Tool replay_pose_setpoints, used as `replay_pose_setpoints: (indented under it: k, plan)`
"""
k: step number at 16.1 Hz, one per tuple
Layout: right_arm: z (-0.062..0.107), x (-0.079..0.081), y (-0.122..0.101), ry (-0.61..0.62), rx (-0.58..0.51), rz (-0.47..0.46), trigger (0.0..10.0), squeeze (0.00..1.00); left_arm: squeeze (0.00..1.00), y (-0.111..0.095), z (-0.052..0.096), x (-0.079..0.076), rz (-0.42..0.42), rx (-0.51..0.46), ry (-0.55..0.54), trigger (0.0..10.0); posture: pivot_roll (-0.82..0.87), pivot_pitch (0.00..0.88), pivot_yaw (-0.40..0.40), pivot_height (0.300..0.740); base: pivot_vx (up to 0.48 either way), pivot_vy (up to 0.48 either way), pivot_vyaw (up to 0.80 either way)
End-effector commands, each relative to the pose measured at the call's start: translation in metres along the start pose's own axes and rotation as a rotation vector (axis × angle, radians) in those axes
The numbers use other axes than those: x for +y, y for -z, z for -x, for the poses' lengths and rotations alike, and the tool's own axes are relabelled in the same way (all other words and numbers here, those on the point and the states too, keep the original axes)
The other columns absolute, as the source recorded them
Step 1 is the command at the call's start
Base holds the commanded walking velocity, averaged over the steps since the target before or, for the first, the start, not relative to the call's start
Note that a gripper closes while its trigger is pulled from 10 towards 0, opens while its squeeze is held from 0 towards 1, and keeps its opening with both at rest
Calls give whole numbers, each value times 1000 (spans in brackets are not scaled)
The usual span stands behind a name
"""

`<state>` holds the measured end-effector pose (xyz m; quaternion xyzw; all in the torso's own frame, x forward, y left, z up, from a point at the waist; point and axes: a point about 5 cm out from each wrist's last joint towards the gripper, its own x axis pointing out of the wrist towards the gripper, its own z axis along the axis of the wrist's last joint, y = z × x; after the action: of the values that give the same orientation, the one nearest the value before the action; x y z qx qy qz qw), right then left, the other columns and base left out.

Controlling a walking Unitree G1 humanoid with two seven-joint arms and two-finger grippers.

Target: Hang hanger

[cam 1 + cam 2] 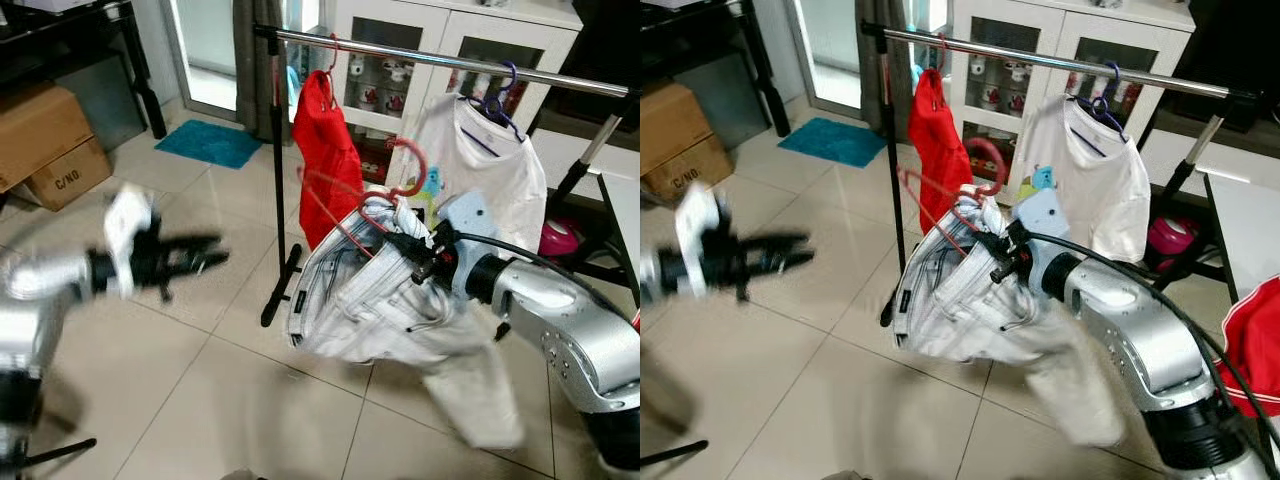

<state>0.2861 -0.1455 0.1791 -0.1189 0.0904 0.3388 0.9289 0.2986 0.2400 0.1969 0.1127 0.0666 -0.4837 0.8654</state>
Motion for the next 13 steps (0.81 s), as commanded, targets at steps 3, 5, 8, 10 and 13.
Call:
replay_pose_setpoints:
  k: [3,5,8,10,13]
  plan:
    - [0,1,-20,-108,-33,168,0,0,1000,-33,-12,6,-96,-37,99,10000,-119,0,-20,740,0,0,0]
    - [4,4,-21,-222,29,322,0,0,953,-40,-17,16,-127,-10,150,10000,-121,0,-5,740,0,0,0]
    - [9,5,-28,-266,41,397,0,0,0,-41,-22,20,-118,-1,242,10000,-131,0,11,740,0,0,0]
    - [11,8,-34,-290,36,430,0,0,0,-42,-30,17,-123,-12,323,10000,-135,0,22,740,0,0,0]
    - [10,12,-38,-307,27,458,0,0,0,-42,-46,8,-163,-9,435,10000,-130,0,28,740,0,0,0]
